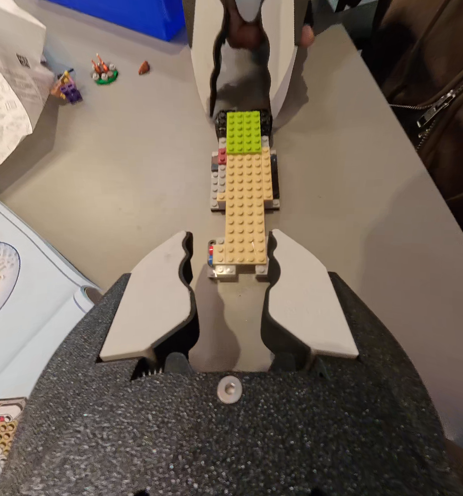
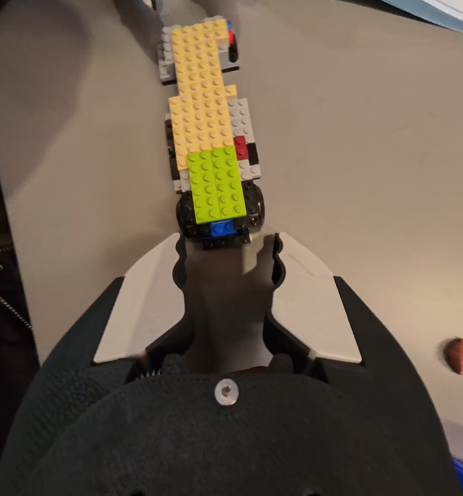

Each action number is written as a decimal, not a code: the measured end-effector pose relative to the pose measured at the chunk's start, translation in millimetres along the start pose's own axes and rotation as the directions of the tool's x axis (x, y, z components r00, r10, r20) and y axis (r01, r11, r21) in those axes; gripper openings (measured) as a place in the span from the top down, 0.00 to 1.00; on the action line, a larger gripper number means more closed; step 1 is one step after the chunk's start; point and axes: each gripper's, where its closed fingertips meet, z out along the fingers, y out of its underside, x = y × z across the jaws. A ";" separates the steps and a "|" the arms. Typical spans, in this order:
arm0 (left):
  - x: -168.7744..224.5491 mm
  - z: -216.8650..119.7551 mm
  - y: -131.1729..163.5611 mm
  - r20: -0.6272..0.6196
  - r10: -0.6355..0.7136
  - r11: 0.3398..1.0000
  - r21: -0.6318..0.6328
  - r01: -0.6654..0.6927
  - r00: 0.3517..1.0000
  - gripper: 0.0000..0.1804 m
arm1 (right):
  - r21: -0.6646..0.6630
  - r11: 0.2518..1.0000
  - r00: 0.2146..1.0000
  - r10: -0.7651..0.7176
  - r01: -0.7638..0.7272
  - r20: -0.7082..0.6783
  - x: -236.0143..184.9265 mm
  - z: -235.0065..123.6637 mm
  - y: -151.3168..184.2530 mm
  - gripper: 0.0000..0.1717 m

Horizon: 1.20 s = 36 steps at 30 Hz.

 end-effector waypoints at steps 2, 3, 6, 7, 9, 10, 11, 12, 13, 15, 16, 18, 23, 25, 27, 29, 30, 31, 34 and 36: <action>-1.0 3.4 4.6 0.002 -0.013 0.999 -0.033 0.013 1.000 0.69 | 0.018 1.000 1.000 -0.009 0.008 0.007 6.2 -3.6 -3.0 0.62; -0.2 4.9 6.6 -0.003 -0.016 0.999 -0.046 0.016 1.000 0.69 | 0.032 0.999 1.000 -0.014 0.013 0.026 5.4 -4.5 -5.6 0.62; 1.8 7.4 10.6 -0.017 -0.030 0.997 -0.070 0.029 0.999 0.68 | 0.049 0.998 0.996 -0.036 0.032 0.081 -1.0 -1.6 -9.9 0.60; 1.6 7.6 11.3 -0.017 -0.036 0.997 -0.073 0.034 0.999 0.68 | 0.043 0.998 0.995 -0.044 0.041 0.088 -2.1 1.3 -9.2 0.59; 0.6 7.9 12.5 -0.014 -0.045 0.996 -0.079 0.043 0.999 0.68 | 0.026 0.998 0.994 -0.062 0.060 0.090 -2.7 7.8 -6.7 0.59; 0.5 8.1 12.9 -0.015 -0.048 0.996 -0.080 0.047 0.999 0.67 | 0.029 0.997 0.993 -0.073 0.071 0.090 -2.9 9.5 -6.9 0.60; 0.3 8.5 13.4 -0.015 -0.051 0.995 -0.081 0.050 0.999 0.67 | 0.027 0.997 0.993 -0.079 0.076 0.091 -2.6 9.7 -6.9 0.62; 0.2 9.2 13.9 -0.016 -0.054 0.995 -0.083 0.053 0.998 0.67 | 0.029 0.997 0.993 -0.075 0.073 0.096 -2.2 9.6 -7.3 0.64; 0.2 10.0 14.3 -0.017 -0.056 0.995 -0.084 0.055 0.998 0.67 | 0.032 0.997 0.992 -0.067 0.064 0.103 -1.8 9.3 -7.5 0.64; 0.2 11.5 15.0 -0.019 -0.057 0.995 -0.087 0.055 0.998 0.67 | 0.038 0.998 0.992 -0.059 0.056 0.111 -1.0 8.7 -7.6 0.64; 0.0 12.2 15.3 -0.018 -0.056 0.995 -0.089 0.055 0.998 0.67 | 0.040 0.998 0.992 -0.057 0.053 0.111 -0.8 8.6 -7.6 0.64; -0.5 13.4 15.5 -0.015 -0.056 0.994 -0.091 0.054 0.998 0.66 | 0.042 0.998 0.992 -0.055 0.051 0.111 -0.5 8.6 -7.8 0.64; 1.8 17.1 9.7 -0.028 -0.037 0.997 -0.063 0.035 0.999 0.66 | 0.044 0.998 0.992 -0.049 0.045 0.113 -0.1 8.7 -8.2 0.65; 4.8 19.4 7.5 -0.040 -0.032 0.998 -0.060 0.030 0.999 0.66 | 0.044 0.998 0.992 -0.048 0.043 0.114 -0.1 8.7 -8.1 0.65; 6.4 20.6 9.9 -0.038 -0.012 0.996 -0.091 0.008 0.999 0.66 | 0.045 0.998 0.992 -0.045 0.040 0.120 0.1 8.6 -8.5 0.65; 6.3 20.2 9.7 -0.038 -0.006 0.996 -0.090 0.002 0.999 0.65 | 0.047 0.998 0.991 -0.034 0.028 0.131 1.1 8.5 -9.4 0.65; 6.3 20.0 9.2 -0.040 -0.015 0.997 -0.082 0.012 0.999 0.65 | 0.050 0.999 0.990 -0.024 0.017 0.138 1.8 8.3 -10.1 0.65; 6.7 20.1 9.8 -0.044 -0.020 0.997 -0.082 0.016 0.999 0.65 | 0.054 0.999 0.989 -0.013 0.006 0.147 2.1 7.9 -10.8 0.65; 6.0 21.6 13.1 -0.035 -0.007 0.994 -0.105 0.003 0.999 0.65 | 0.066 0.997 0.984 0.013 -0.025 0.175 2.4 6.3 -12.7 0.65; 5.7 22.7 12.7 -0.036 -0.007 0.995 -0.104 0.003 0.999 0.65 | 0.072 0.997 0.982 0.028 -0.042 0.188 2.9 5.6 -14.0 0.65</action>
